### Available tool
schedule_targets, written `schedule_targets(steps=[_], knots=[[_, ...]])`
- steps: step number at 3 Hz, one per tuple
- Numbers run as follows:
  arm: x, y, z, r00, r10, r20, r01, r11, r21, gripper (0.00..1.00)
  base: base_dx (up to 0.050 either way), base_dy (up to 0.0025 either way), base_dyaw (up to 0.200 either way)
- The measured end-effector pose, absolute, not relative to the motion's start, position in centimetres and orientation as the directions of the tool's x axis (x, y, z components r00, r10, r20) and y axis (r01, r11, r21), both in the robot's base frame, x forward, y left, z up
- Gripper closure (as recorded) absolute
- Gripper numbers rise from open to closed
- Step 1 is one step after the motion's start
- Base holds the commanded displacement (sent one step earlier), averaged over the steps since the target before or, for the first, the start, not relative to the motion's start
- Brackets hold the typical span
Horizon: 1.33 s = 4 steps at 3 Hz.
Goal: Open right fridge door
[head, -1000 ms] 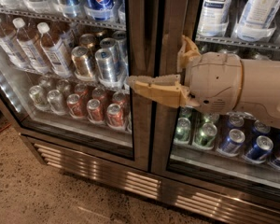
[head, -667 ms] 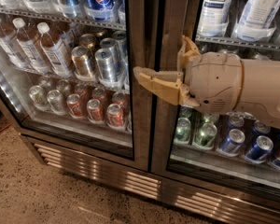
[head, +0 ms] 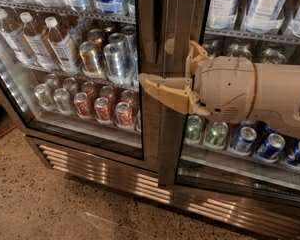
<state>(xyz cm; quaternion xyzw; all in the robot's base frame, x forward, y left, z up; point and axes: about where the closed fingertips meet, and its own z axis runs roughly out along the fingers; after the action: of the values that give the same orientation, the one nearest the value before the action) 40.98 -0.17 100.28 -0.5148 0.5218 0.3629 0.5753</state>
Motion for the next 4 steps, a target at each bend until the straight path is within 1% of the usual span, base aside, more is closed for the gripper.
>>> schedule_targets(steps=[4], knots=[[40.98, -0.17, 100.28, 0.192, -0.120, -0.974, -0.955, 0.207, -0.214, 1.00, -0.050, -0.00005, 0.000]])
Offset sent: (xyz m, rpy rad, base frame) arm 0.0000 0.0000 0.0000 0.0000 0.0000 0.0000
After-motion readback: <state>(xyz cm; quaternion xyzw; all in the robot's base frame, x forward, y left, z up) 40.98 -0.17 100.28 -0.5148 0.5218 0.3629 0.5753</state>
